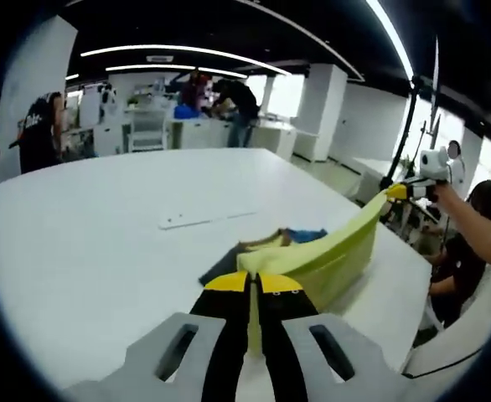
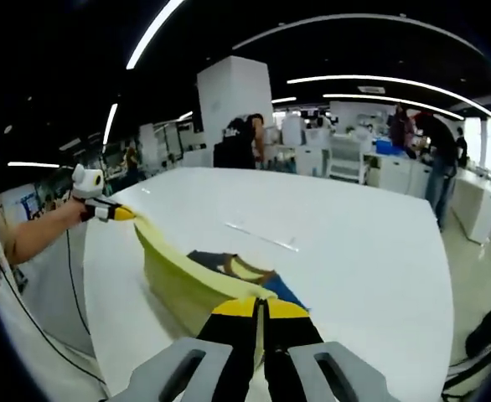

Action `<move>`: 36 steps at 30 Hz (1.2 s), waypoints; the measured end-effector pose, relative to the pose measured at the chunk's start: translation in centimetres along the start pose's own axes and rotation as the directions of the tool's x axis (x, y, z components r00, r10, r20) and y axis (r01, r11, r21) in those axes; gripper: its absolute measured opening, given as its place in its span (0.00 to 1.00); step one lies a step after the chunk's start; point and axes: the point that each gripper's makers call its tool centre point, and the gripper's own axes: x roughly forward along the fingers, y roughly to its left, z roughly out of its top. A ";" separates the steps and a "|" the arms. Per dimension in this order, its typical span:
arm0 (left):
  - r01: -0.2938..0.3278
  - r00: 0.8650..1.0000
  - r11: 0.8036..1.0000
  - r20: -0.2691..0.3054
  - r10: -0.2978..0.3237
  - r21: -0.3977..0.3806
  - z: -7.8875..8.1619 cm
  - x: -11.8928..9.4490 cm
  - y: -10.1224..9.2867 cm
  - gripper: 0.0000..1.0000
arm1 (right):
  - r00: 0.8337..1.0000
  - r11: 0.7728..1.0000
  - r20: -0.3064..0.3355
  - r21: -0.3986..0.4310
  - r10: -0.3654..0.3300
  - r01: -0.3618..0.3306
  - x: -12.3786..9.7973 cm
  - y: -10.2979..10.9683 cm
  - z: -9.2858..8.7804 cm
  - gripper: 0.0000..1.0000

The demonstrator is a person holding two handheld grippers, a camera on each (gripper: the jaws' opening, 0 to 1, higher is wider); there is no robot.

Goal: Fold the garment on the visible template until the final outline fits inside the template.

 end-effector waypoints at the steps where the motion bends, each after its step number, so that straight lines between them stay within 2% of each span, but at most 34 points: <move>1: 0.000 1.000 1.000 0.004 0.000 -0.005 0.1 0.0 0.1 0.00 | 1.000 1.000 0.000 -0.003 -0.001 0.001 0.1 0.0 0.1 0.00; 13: -0.009 1.000 1.000 0.024 0.009 -0.002 1.8 0.3 1.2 0.00 | 1.000 1.000 0.012 -0.020 -0.006 0.006 0.4 0.0 1.8 0.00; 27: -0.004 1.000 1.000 0.031 0.003 0.017 3.4 0.8 1.2 0.00 | 1.000 0.999 0.021 -0.031 -0.010 0.011 0.7 -0.4 3.2 0.00; 36: -0.009 1.000 1.000 0.011 0.009 0.014 3.0 2.2 1.9 0.00 | 1.000 1.000 -0.006 -0.009 -0.019 0.019 2.1 -1.9 2.7 0.00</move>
